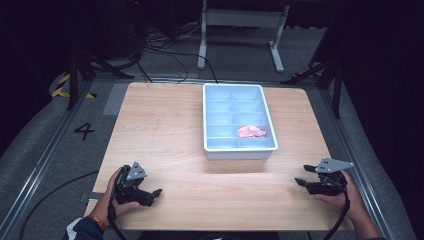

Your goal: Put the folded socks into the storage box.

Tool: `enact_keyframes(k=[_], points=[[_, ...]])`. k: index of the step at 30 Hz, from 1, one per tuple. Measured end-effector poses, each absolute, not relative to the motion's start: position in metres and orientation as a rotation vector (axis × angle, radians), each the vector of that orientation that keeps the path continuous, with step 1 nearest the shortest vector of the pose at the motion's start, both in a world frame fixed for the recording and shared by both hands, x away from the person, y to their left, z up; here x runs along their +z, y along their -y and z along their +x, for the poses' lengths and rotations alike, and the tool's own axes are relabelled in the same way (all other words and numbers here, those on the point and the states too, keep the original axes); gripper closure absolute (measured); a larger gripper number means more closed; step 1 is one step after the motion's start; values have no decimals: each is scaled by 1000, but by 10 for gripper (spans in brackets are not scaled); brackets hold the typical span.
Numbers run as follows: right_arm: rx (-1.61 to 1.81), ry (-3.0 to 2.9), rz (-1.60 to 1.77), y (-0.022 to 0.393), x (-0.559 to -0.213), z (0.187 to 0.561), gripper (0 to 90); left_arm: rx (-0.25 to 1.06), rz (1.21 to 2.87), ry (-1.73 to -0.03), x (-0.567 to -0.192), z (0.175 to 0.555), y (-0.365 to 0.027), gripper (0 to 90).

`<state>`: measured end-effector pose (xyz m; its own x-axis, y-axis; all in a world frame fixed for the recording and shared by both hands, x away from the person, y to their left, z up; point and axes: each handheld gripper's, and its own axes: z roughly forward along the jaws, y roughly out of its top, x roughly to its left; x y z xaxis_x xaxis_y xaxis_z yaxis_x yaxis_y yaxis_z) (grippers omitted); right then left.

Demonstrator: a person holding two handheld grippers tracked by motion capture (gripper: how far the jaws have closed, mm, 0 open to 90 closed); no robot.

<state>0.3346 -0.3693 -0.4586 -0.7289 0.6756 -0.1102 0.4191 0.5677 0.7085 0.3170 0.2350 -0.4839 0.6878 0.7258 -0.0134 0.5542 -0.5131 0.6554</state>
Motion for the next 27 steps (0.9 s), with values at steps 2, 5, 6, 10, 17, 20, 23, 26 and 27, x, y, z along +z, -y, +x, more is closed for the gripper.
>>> enact_keyframes(k=[2,5,6,10,17,20,23,26,27], points=[[973,-2422,913,374,-462,332,382,348,2255,-976,-484,317,-235,4],[1004,-2402,962,381,-468,330,365,347,2255,-976,-484,317,-235,4],[1003,-2399,977,384,-470,328,365,348,2256,-978,-484,317,-235,4],[1047,-2369,1017,393,-474,324,357,349,2258,-979,-484,317,-235,4],[1071,-2341,1071,404,-482,317,342,350,2257,-980,-484,317,-235,3],[1072,-2321,1091,408,-484,314,331,350,2258,-980,-484,317,-235,3],[1040,-2322,1115,411,-486,312,295,350,2257,-981,-484,317,-235,4],[1049,-2299,1146,413,-487,310,284,350,2257,-981,-484,317,-235,4],[1049,-2298,1146,413,-487,310,282,351,2257,-980,-484,317,-235,4]])
